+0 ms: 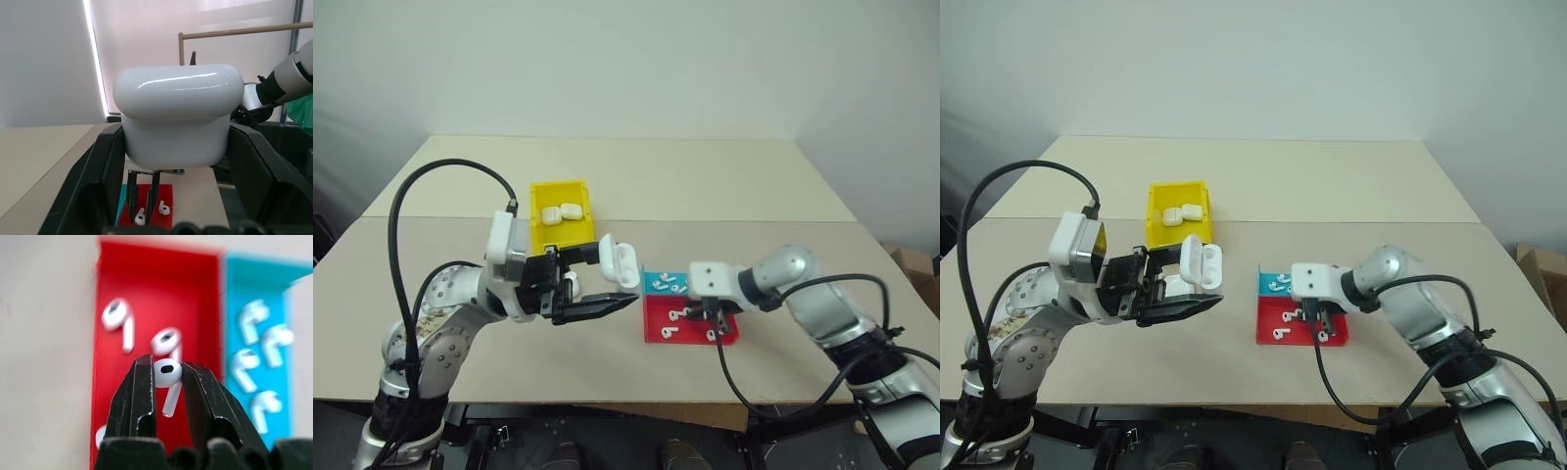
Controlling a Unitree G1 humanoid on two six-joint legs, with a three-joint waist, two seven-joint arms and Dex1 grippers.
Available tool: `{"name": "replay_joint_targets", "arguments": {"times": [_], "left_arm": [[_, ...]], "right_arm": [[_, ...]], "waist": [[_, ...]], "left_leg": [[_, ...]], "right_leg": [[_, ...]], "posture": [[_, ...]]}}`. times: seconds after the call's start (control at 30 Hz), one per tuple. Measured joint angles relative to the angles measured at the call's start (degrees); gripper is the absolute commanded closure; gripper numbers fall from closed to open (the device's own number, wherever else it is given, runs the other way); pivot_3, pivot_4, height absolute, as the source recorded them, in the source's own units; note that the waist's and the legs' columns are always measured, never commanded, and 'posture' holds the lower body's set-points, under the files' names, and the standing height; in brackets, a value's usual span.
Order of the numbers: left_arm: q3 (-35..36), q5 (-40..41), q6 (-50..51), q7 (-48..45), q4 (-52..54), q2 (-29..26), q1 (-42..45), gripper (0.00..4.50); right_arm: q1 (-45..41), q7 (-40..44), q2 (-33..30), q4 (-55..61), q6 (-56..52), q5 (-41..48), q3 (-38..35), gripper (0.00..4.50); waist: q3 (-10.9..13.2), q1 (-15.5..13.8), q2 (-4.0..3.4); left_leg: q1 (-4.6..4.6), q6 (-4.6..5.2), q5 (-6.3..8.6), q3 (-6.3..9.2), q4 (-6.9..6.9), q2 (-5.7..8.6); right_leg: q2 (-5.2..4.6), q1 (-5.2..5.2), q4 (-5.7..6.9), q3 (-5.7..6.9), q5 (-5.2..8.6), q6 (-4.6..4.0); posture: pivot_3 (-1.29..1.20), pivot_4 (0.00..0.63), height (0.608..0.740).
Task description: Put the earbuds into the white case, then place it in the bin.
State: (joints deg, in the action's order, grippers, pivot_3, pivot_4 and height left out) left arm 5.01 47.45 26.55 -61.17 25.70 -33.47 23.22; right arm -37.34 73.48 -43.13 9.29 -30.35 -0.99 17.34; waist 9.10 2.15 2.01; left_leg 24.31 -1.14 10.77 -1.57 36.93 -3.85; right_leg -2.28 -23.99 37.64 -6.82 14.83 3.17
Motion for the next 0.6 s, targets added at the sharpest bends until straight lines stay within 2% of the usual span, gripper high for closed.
{"name": "replay_joint_targets", "arguments": {"times": [0.13,0.23,0.33,0.4,0.5,0.6], "left_arm": [[-0.23,0.23,0.22,-0.17,-2.54,0.42,2.15,1.69],[-0.80,0.24,0.36,-0.47,-4.34,0.86,3.52,1.69],[-1.87,-0.11,0.49,-1.40,-6.24,1.07,4.54,1.69],[-2.63,-0.35,0.57,-2.22,-8.07,1.23,5.77,1.69],[-3.93,-1.12,0.59,-3.55,-10.63,1.66,7.36,1.69],[-4.44,-1.99,0.30,-4.74,-12.45,2.14,7.93,1.69]], "right_arm": [[4.83,-5.75,3.16,10.36,-10.36,9.81,-14.00,3.80],[8.66,-12.48,10.61,17.44,-14.39,17.94,-23.77,3.80],[8.66,-21.65,20.42,23.21,-19.41,27.04,-31.77,3.80],[6.99,-28.80,26.78,26.22,-22.30,33.56,-35.22,3.80],[4.78,-37.62,33.93,28.97,-23.84,41.76,-36.60,3.80],[4.25,-43.06,35.10,30.83,-24.33,46.39,-35.68,3.80]], "waist": [[0.00,-0.18,0.00],[0.00,0.10,0.01],[0.00,0.56,-0.01],[-0.01,0.59,-0.01],[-0.01,0.54,-0.03],[-0.01,0.46,-0.03]], "left_leg": [[-0.01,0.00,0.00,0.01,-0.01,0.00],[-0.03,0.00,0.00,0.03,-0.04,0.00],[-0.06,0.00,0.00,0.04,-0.04,-0.01],[-0.07,-0.01,0.00,0.05,-0.06,-0.01],[-0.04,-0.01,0.00,0.05,-0.07,-0.01],[0.04,0.00,0.00,0.05,-0.08,-0.01]], "right_leg": [[0.00,0.02,-0.01,0.02,0.00,0.00],[0.01,0.02,0.02,0.00,0.00,0.00],[0.03,0.00,0.07,-0.02,-0.01,0.00],[0.04,-0.02,0.10,-0.02,-0.01,-0.01],[0.04,-0.03,0.08,-0.01,0.00,-0.01],[0.03,-0.04,-0.02,0.01,0.00,0.00]], "posture": [[0.00,0.150,0.740],[0.00,0.150,0.740],[0.00,0.150,0.740],[0.00,0.150,0.740],[0.00,0.150,0.740],[0.00,0.150,0.740]]}}
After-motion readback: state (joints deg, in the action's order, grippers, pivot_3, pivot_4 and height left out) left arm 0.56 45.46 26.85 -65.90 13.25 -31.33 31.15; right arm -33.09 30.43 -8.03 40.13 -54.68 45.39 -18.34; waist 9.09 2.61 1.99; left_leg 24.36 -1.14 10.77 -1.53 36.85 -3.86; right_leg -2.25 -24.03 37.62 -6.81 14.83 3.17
